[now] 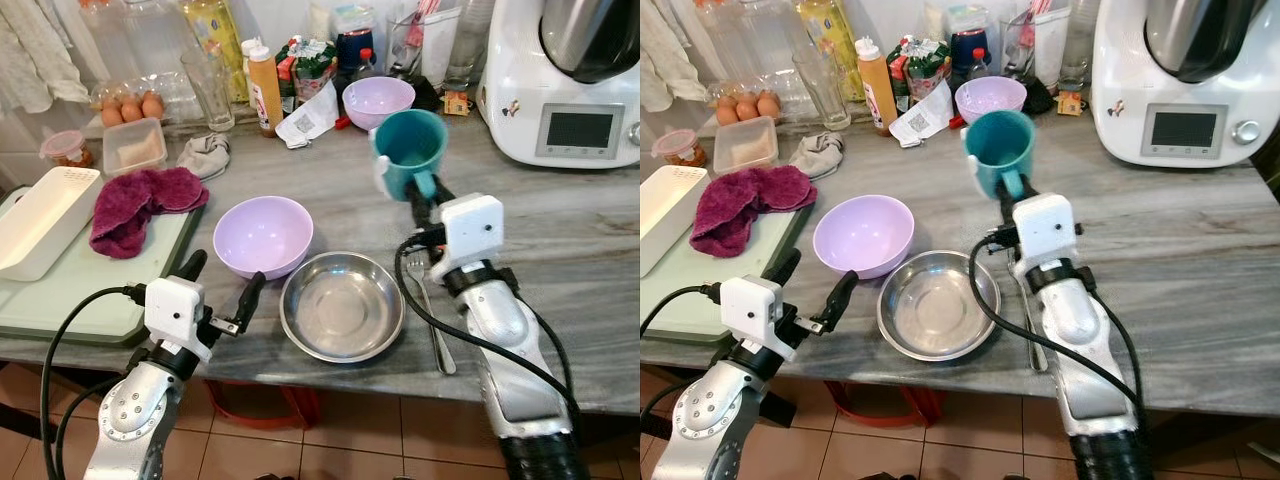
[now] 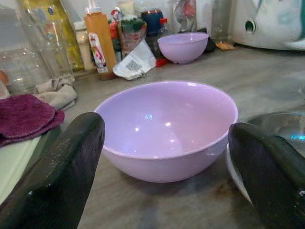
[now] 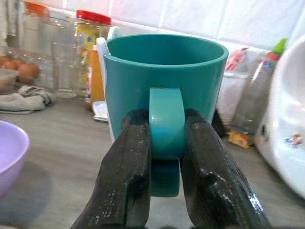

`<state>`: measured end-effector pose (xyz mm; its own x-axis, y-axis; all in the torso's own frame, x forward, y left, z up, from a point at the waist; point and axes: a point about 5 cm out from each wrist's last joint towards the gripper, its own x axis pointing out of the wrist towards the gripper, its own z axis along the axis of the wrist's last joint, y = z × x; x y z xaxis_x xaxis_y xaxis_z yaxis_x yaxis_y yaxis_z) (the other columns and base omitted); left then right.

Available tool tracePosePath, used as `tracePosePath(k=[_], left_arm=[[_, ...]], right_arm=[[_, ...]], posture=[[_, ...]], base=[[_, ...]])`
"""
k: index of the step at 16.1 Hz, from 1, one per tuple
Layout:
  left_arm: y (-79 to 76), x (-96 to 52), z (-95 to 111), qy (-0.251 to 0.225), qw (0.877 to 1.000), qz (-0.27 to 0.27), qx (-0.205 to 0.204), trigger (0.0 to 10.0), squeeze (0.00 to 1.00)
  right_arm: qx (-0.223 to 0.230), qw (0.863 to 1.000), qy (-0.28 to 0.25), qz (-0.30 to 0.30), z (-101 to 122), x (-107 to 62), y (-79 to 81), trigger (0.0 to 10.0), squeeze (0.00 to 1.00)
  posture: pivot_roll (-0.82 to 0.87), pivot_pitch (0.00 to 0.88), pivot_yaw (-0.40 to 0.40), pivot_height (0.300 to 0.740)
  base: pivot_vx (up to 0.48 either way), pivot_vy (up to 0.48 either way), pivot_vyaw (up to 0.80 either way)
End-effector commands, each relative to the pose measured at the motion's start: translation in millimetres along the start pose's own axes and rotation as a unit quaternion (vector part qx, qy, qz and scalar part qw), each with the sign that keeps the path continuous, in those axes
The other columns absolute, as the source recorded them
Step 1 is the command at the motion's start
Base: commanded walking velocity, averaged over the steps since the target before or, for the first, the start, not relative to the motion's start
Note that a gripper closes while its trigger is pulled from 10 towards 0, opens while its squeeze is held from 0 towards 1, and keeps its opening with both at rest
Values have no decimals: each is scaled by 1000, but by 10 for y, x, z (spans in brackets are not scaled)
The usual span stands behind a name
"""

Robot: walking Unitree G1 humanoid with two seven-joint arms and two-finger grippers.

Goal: Setting the table

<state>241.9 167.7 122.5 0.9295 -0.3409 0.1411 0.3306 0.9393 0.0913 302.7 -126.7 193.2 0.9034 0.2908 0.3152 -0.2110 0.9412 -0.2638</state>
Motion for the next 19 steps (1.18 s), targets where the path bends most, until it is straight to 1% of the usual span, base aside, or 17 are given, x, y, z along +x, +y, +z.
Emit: tracePosePath(k=[1,3,5,7,9,11,14,15,19], left_arm=[[47,-24,-22,6,1000,1,4,10000,0],[55,-19,-16,5,1000,1,4,10000,0],[25,-11,-18,2,1000,-18,-8,10000,0],[-6,-15,-16,3,999,-43,-19,10000,0],[-30,-31,-12,3,998,-65,-26,10000,0],[-59,-18,-17,4,995,-88,-39,10000,0],[-83,-17,-28,8,992,-114,-48,10000,0],[-91,-26,-39,12,991,-122,-53,10000,0],[-92,-43,-36,12,991,-125,-54,10000,0]], right_arm=[[22,1000,-3,12,24,42,41,10000,0],[55,998,9,28,-22,74,90,10000,0],[60,997,20,36,-72,71,119,10000,0],[64,997,35,39,-157,25,130,10000,0],[74,996,43,40,-192,17,133,10000,0],[84,994,49,40,-208,21,133,10000,0],[91,993,59,53,-250,8,169,10000,0],[99,992,66,49,-269,0,174,10000,0],[116,989,85,43,-374,-67,190,10000,0]], posture=[[-108,123,75,740],[-107,123,76,740],[-104,125,78,740],[-103,129,78,740],[-104,129,78,740],[-113,129,81,740],[-113,127,81,740],[-113,127,80,740],[-114,130,83,740]], base=[[0,0,0],[0,0,0],[0,0,0],[0,0,0],[0,0,0],[0,0,0],[0,0,0],[0,0,0],[0,0,0]])
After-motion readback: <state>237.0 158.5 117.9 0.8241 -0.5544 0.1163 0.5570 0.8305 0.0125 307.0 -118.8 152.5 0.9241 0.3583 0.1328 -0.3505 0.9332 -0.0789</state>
